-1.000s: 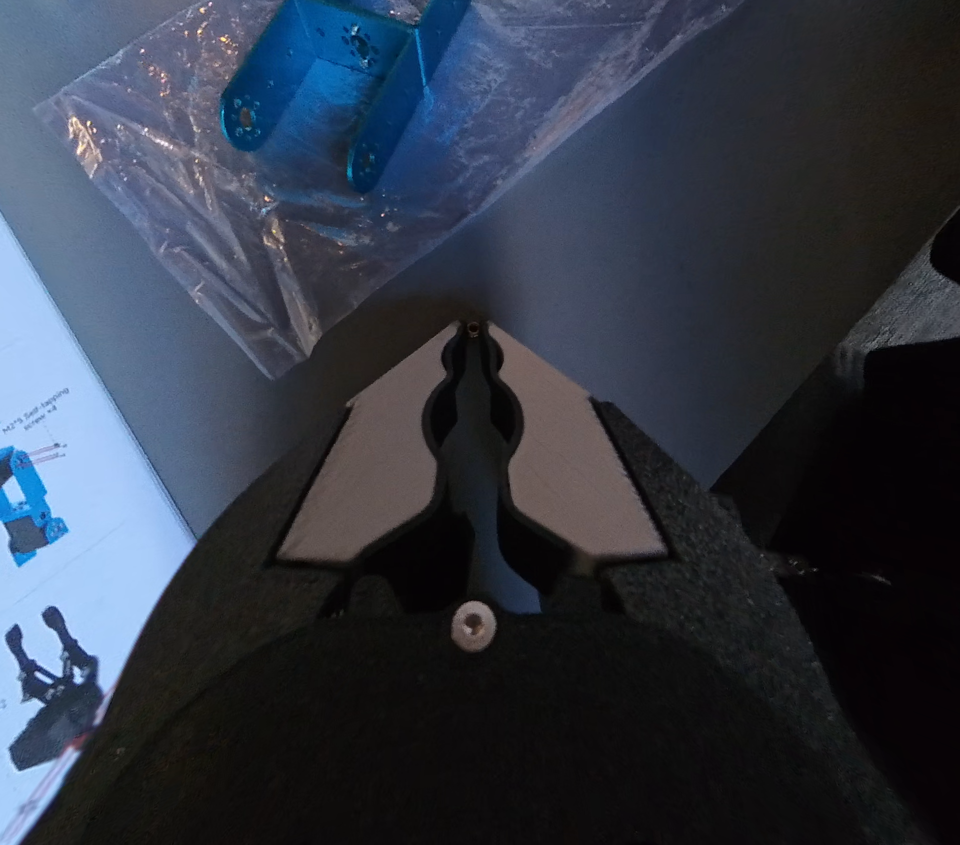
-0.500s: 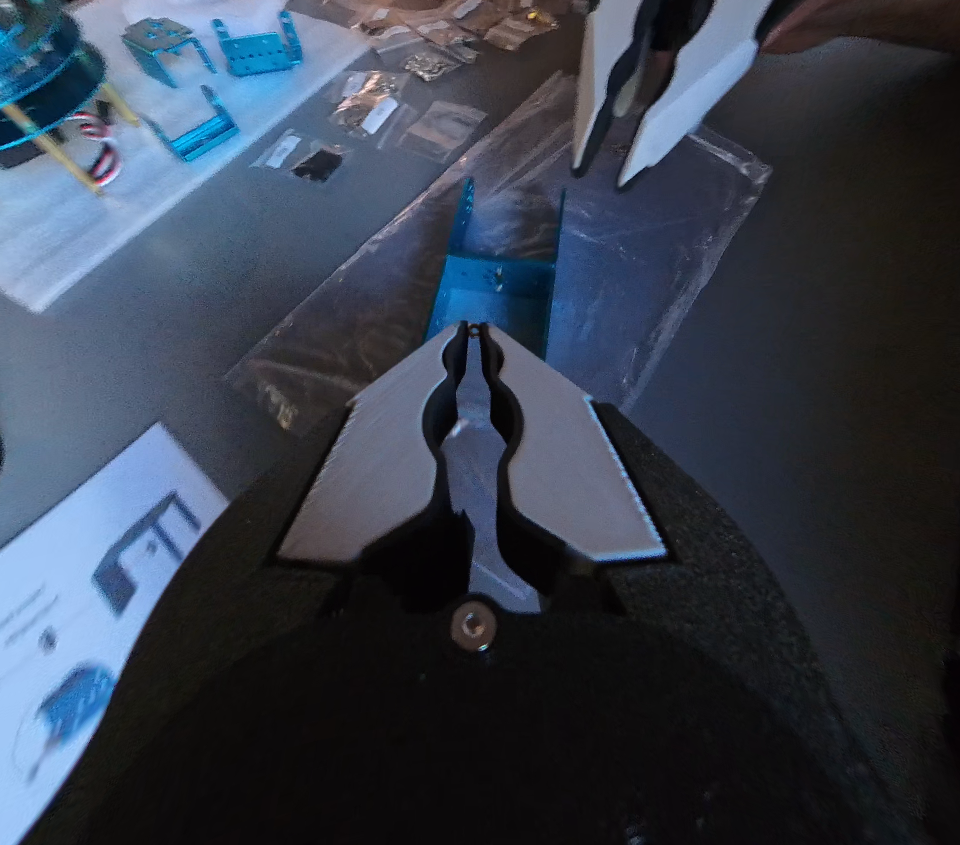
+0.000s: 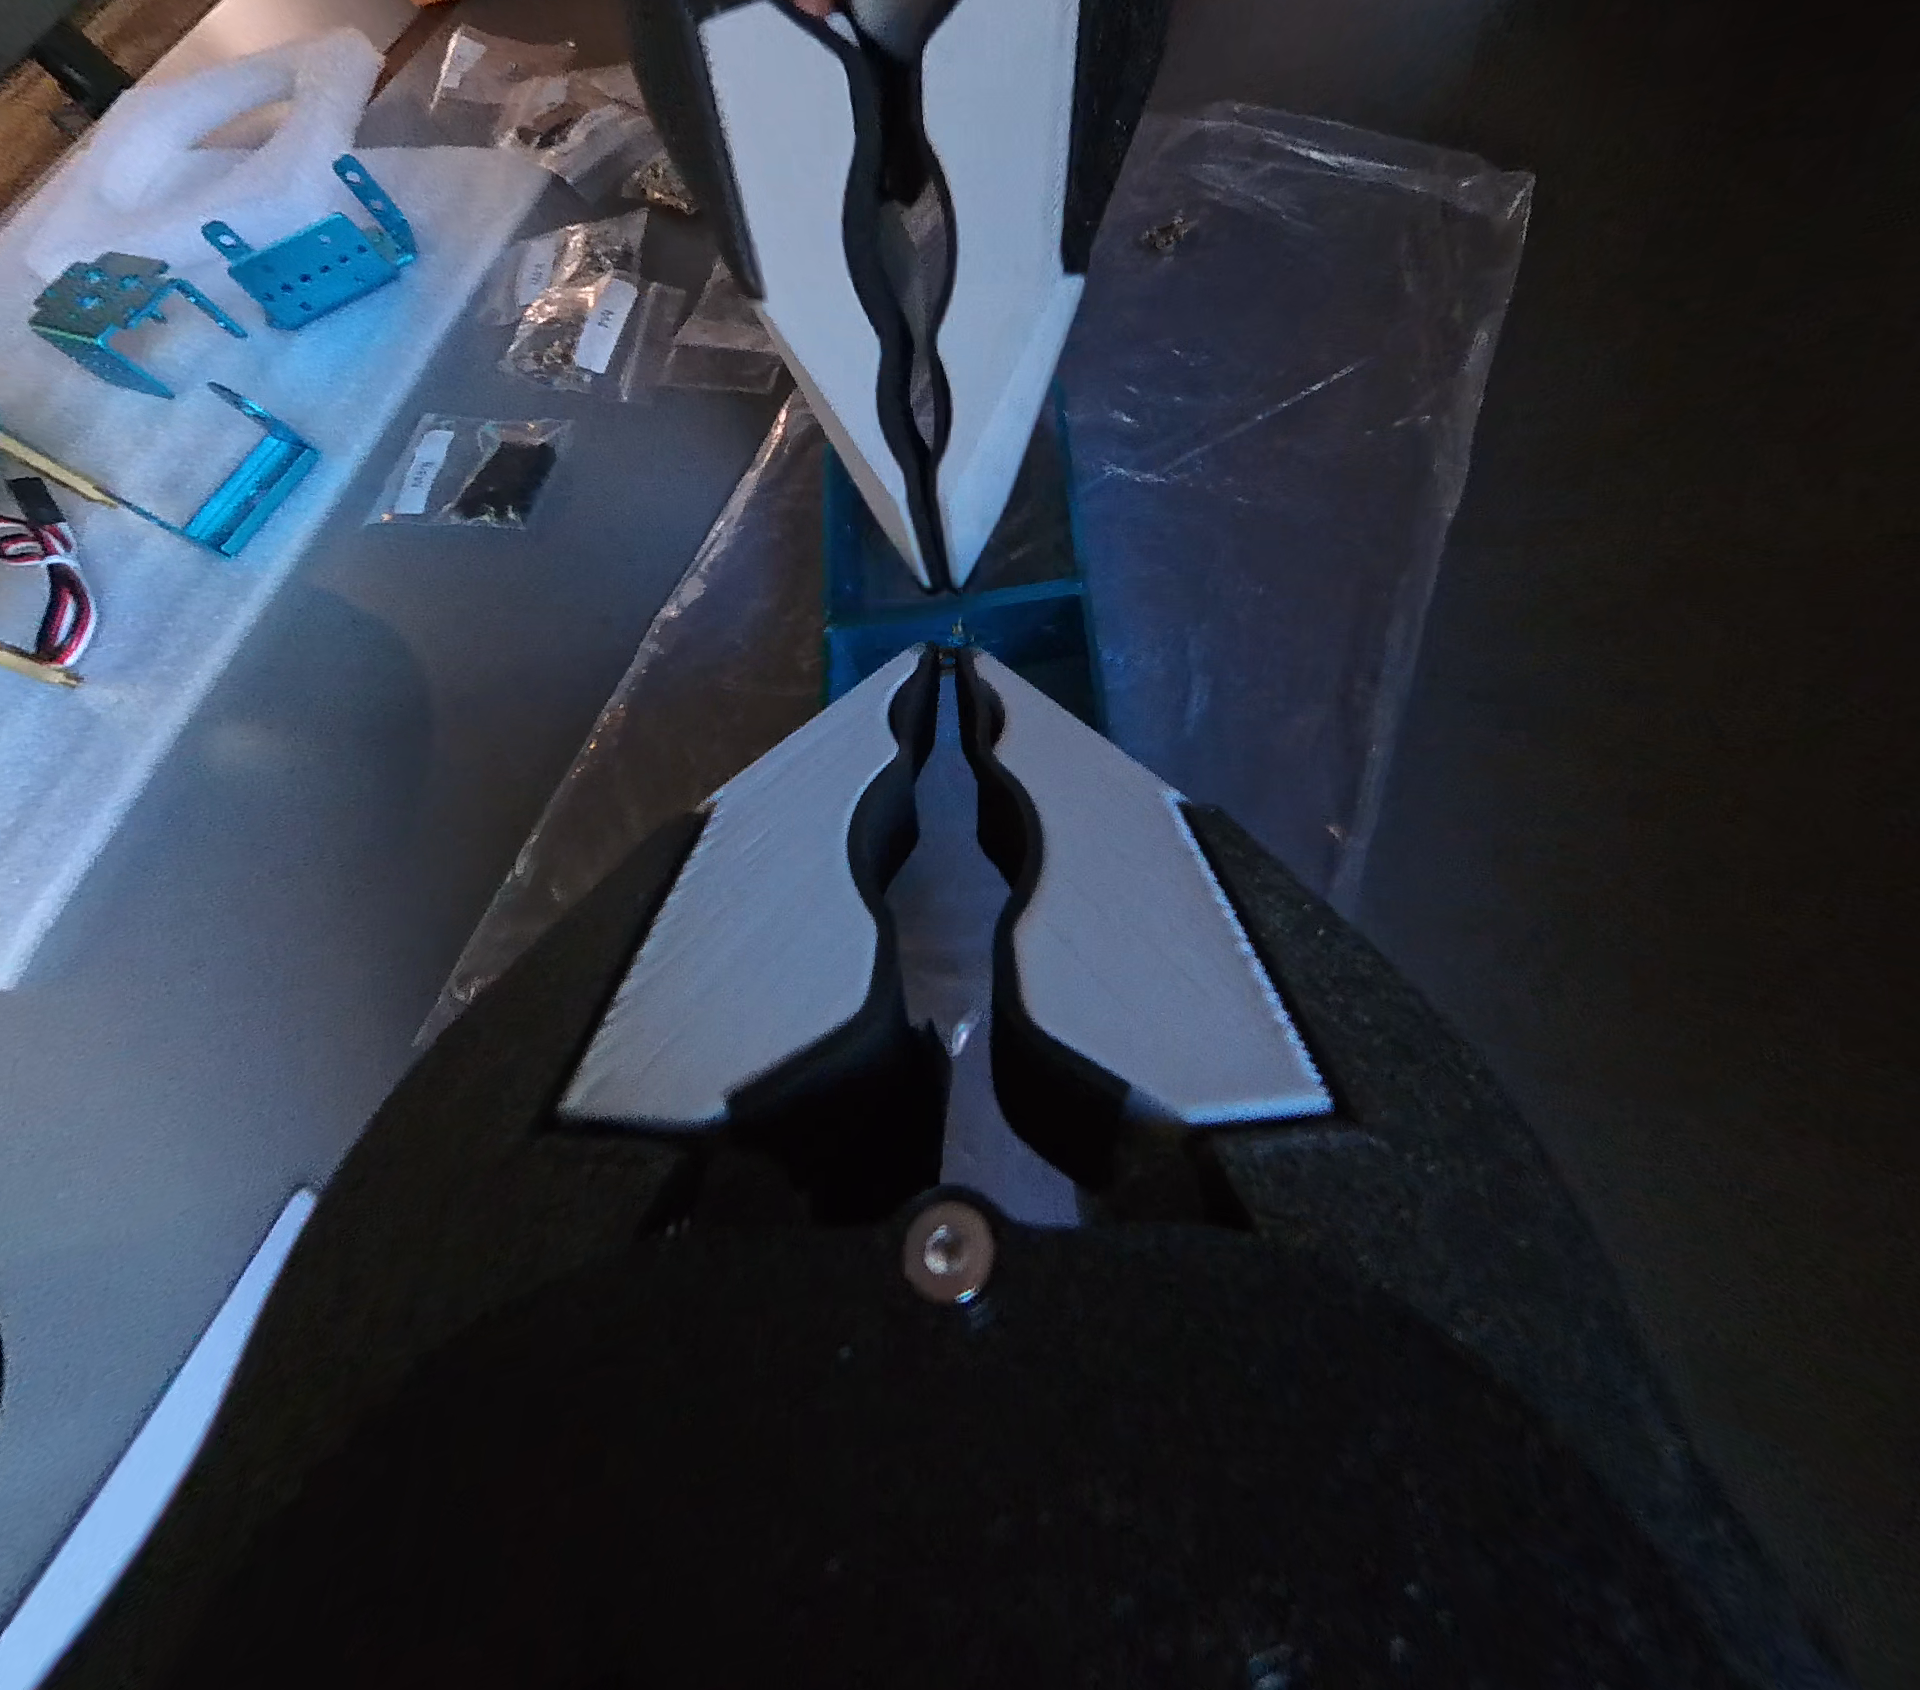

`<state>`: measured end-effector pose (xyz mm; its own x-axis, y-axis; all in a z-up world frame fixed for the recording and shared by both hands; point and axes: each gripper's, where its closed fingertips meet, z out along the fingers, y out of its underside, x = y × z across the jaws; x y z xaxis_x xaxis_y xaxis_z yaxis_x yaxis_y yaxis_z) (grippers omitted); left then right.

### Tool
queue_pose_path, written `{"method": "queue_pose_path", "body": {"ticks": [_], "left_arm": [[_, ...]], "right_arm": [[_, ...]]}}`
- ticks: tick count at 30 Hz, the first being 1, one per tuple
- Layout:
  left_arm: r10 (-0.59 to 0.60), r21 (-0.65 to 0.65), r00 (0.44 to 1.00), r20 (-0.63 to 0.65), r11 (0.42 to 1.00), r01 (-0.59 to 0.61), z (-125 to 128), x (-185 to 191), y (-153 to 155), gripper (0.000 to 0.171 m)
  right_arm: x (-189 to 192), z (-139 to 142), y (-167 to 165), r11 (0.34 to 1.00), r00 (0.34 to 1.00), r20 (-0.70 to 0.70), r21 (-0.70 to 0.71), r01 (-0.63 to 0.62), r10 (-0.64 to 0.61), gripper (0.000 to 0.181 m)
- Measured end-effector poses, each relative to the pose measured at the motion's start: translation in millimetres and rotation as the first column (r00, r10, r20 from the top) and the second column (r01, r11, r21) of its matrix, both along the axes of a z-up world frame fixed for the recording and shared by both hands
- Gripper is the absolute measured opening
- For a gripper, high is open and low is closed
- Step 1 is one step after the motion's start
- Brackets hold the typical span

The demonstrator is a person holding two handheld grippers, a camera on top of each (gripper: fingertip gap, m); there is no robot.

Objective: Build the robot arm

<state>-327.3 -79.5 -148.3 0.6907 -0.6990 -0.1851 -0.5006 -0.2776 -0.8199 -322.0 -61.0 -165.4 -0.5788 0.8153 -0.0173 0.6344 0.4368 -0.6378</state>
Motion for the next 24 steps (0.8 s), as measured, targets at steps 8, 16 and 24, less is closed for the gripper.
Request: {"method": "queue_pose_path", "body": {"ticks": [8, 16, 24], "left_arm": [[-0.028, -0.034, 1.0, -0.005, 0.999, 0.028, -5, 3, 4, 0.0], [-0.017, -0.079, 0.996, -0.088, 0.997, 0.01, -18, -4, 1, 0.0], [-0.061, -0.15, 0.991, -0.117, 0.988, 0.043, -20, -4, -5, 0.011]], "right_arm": [[0, -5, -1, 0.999, 1.0, 0.01, -0.035, -0.009, 0.009, 0.0], [1, -6, 0, 1.0, 1.0, 0.004, -0.01, -0.014, 0.014, 0.0], [-3, -1, -7, 0.999, 0.999, -0.031, -0.047, -0.025, 0.024, 0.0]]}}
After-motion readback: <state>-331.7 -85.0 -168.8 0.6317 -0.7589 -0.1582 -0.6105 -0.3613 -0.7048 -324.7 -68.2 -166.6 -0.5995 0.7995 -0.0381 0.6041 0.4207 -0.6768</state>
